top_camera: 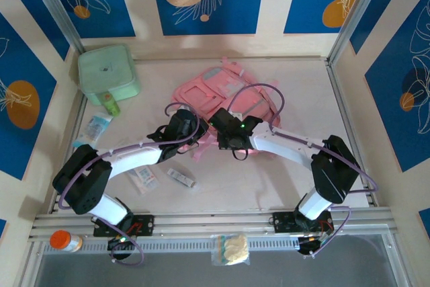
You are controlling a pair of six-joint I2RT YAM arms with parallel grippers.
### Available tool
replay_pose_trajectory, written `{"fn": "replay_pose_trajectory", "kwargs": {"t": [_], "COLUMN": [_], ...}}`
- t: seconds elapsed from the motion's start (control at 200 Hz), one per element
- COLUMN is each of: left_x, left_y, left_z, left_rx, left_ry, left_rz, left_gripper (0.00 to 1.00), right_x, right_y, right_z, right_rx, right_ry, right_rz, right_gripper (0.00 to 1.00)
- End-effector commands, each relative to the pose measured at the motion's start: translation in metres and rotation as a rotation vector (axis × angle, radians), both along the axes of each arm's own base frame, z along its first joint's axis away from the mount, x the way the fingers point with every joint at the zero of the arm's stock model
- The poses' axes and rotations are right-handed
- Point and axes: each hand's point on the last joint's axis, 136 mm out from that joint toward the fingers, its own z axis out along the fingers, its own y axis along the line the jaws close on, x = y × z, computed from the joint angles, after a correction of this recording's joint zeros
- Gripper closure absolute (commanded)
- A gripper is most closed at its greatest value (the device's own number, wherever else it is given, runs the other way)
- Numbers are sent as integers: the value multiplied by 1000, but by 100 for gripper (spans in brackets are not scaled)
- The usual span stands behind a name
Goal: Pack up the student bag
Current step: Zip the student bag at the top-center of the table.
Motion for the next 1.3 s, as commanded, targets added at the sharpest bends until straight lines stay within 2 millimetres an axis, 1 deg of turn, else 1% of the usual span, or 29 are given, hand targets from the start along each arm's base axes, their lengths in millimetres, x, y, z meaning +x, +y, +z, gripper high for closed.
{"fn": "replay_pose_trajectory", "kwargs": {"t": [0.0,0.145,0.195,0.22,0.33,0.43,0.495,0.57,0.64,0.73,0.8,0.885,0.915,0.97,1.02,1.055,1.08,1.105,1.15,1.205,1.266,1.296], "left_x": [6,6,6,6,7,12,17,25,38,55,70,89,94,99,99,95,91,85,72,54,33,23], "left_y": [-10,-7,-7,-7,-3,6,17,32,49,70,84,93,93,86,80,76,76,77,83,89,85,81], "left_z": [40,39,40,39,36,34,32,27,25,19,18,18,18,22,23,22,21,18,11,3,1,2], "left_rx": [-80,-69,-68,-65,-46,-31,-4,23,22,30,29,59,62,47,32,13,5,-2,-7,-34,-84,-101], "left_ry": [-105,-102,-107,-105,-102,-103,-100,-85,-80,-57,-55,-59,-58,-81,-83,-78,-71,-61,-37,2,33,45], "left_rz": [-25,-15,-16,-18,-12,2,19,39,50,65,69,48,34,-14,-44,-68,-76,-75,-55,-13,-2,0], "left_gripper": [100,100,100,100,100,100,100,100,100,100,100,100,100,100,100,88,76,70,65,60,52,50], "right_x": [13,14,13,12,9,2,-6,-17,-29,-42,-48,-47,-45,-42,-36,-31,-28,-25,-21,-20,-22,-23], "right_y": [5,16,17,15,6,-6,-13,-21,-29,-37,-41,-34,-27,-8,8,17,22,25,31,38,41,42], "right_z": [2,1,1,0,0,2,3,2,-2,-2,0,10,13,20,26,29,31,33,34,33,28,24], "right_rx": [0,5,-12,-22,-64,-94,-106,-103,-81,-40,-16,19,46,115,178,205,215,216,212,222,222,217], "right_ry": [-31,-23,-28,-28,-22,-14,-2,21,62,82,96,100,96,88,79,74,71,64,57,62,74,83], "right_rz": [16,74,90,96,107,115,131,156,171,198,198,210,224,259,269,272,271,269,268,280,286,289], "right_gripper": [80,85,85,86,95,99,100,100,100,100,100,100,100,100,100,100,100,100,100,100,100,100]}}
